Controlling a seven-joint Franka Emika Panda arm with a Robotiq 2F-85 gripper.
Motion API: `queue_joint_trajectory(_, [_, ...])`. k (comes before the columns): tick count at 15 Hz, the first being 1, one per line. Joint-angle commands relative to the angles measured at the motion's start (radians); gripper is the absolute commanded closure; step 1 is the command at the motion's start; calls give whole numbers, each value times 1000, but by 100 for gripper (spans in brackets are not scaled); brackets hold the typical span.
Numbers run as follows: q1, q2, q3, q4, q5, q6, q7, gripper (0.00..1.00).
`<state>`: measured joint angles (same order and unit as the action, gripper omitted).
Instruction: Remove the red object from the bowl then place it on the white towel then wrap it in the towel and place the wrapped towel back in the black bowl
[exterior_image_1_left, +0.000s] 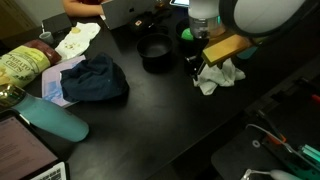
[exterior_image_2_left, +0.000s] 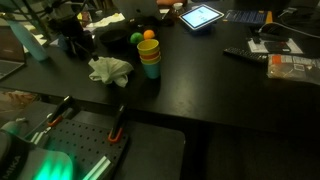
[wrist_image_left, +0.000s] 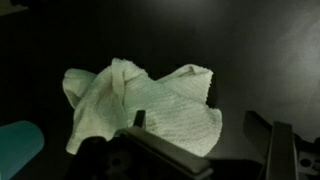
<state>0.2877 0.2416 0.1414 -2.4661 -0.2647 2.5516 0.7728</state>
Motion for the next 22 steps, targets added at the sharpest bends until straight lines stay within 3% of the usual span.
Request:
queue_joint_trajectory(1, [38, 39, -44, -7, -75, 98, 38, 0])
queue_joint_trajectory(8, [111, 107, -181, -74, -272, 276, 33, 0])
queue_joint_trajectory(13, [177, 173, -294, -77, -497, 380, 151, 0])
queue_joint_trajectory(14, [188, 179, -312, -75, -528, 405, 169, 25])
queue_joint_trajectory(15, [195, 179, -322, -75, -547, 421, 181, 26])
queue_joint_trajectory(22, [232, 133, -313, -52, -548, 388, 182, 79])
